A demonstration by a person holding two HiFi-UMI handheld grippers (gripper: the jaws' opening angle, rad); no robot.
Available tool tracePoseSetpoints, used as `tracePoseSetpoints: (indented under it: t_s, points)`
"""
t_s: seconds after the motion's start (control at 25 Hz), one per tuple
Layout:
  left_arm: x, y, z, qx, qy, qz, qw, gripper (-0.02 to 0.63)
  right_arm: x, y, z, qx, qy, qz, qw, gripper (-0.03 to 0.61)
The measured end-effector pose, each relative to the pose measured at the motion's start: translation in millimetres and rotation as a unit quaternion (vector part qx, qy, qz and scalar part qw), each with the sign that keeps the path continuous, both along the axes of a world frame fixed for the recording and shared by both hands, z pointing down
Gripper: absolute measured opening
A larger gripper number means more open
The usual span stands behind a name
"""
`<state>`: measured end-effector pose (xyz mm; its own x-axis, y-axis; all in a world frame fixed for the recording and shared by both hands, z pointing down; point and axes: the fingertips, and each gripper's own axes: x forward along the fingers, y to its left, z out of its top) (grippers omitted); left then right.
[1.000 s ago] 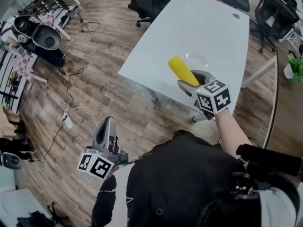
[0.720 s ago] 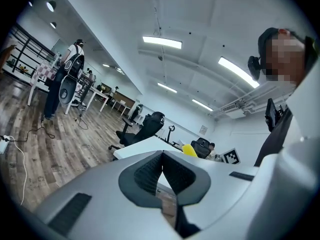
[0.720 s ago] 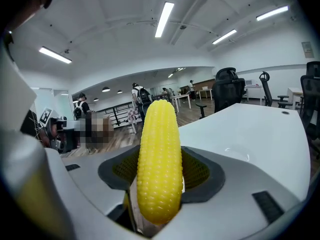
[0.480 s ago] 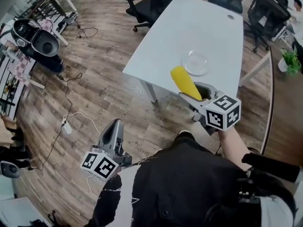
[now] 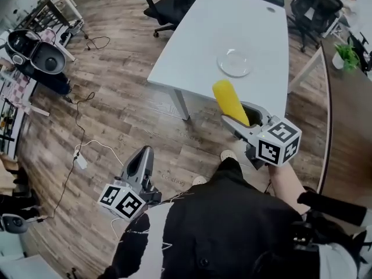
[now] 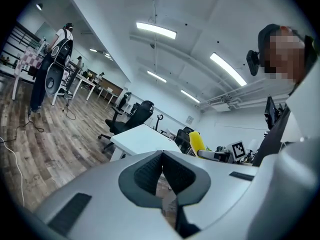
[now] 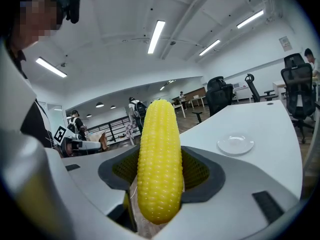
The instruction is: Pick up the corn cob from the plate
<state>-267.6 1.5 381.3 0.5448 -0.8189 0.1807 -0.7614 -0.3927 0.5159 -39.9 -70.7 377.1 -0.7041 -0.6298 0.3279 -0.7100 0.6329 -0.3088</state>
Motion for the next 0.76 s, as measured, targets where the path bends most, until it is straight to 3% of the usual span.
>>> tracePoseSetpoints:
  t_s: [0.76]
  points:
    - [11, 11, 14, -0.006, 0.028, 0.047, 0.9985, 0.012, 8, 52, 13, -0.014, 0.042, 0.027, 0.999, 0.247]
